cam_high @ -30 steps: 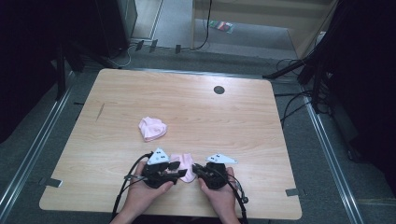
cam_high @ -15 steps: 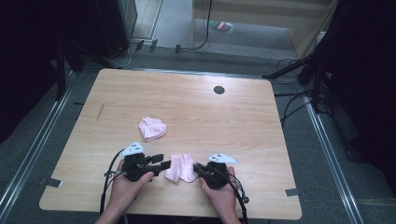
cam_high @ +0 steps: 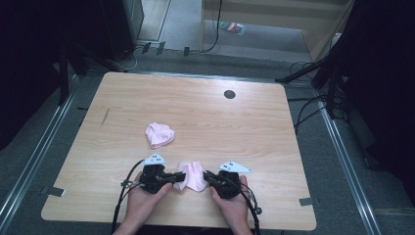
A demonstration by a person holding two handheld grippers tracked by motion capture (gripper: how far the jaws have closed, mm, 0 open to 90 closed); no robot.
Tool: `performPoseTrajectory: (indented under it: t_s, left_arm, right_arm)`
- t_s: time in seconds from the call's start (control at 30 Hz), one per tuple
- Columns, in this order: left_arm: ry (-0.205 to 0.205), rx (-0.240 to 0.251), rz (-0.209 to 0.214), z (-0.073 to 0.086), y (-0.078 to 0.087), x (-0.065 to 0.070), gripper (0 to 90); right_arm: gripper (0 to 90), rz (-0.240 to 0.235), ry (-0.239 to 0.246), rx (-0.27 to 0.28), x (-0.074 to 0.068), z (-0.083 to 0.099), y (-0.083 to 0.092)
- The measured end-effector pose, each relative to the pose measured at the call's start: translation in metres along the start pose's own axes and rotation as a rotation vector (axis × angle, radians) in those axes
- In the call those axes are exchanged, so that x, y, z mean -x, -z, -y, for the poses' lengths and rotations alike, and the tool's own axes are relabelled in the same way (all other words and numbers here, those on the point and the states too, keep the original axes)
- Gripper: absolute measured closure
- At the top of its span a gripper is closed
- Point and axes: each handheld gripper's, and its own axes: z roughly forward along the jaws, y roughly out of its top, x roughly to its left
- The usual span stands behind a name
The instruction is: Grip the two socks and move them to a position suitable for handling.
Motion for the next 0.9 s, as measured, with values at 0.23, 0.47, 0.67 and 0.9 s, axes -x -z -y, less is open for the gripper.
performPoseTrajectory:
  t_s: [0.23, 0.47, 0.67, 0.9]
  left_arm:
    - [0.021, -0.023, -0.103, 0.016, 0.031, -0.037, 90.0]
    - [-0.05, -0.1, -0.188, 0.021, 0.031, -0.036, 90.0]
    - [-0.044, -0.074, -0.117, 0.023, 0.031, -0.035, 90.0]
    - [-0.025, -0.011, -0.154, 0.025, 0.032, -0.031, 61.1]
  right_arm:
    - [86.6, 0.025, -0.035, -0.002, 0.015, 0.003, 0.016]
    - [88.5, 0.061, -0.024, -0.02, 0.015, 0.006, 0.027]
    - [88.5, 0.06, -0.035, -0.024, 0.02, 0.007, 0.034]
    - [50.9, 0.098, -0.042, 0.012, 0.021, 0.007, 0.028]
